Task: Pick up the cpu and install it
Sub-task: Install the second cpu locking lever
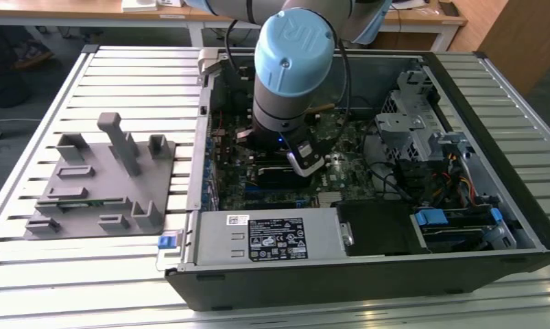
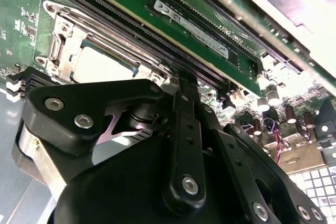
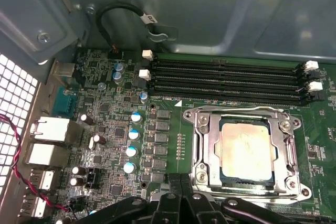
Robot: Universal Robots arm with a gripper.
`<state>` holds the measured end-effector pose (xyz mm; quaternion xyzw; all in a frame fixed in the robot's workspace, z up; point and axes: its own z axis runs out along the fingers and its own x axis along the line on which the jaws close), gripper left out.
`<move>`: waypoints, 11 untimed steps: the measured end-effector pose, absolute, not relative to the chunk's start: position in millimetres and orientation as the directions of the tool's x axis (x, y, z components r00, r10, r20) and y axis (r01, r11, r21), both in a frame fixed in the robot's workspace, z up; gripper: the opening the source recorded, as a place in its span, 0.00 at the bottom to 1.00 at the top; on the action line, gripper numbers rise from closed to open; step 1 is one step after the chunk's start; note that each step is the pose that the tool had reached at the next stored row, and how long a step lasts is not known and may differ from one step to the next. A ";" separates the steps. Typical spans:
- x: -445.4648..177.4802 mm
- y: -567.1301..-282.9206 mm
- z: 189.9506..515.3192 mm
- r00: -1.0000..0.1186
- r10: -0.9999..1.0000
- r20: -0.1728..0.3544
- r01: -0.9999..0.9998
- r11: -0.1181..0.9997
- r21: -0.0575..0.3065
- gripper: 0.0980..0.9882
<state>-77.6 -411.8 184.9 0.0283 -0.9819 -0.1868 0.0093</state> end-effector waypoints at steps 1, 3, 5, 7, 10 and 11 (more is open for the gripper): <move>-77.6 -411.6 184.8 -0.998 -0.059 0.008 -0.052 0.929 0.367 0.01; -77.6 -411.5 184.8 -0.998 -0.059 0.008 -0.052 0.929 0.368 0.01; -77.6 -411.3 184.7 -0.998 -0.059 0.008 -0.052 0.929 0.366 0.01; -77.6 -411.4 184.4 -0.998 -0.059 0.008 -0.052 0.931 0.362 0.01; -77.6 -411.3 184.3 -0.998 -0.059 0.008 -0.052 0.933 0.356 0.01; -77.7 -411.3 184.3 -0.998 -0.059 0.008 -0.052 0.934 0.354 0.01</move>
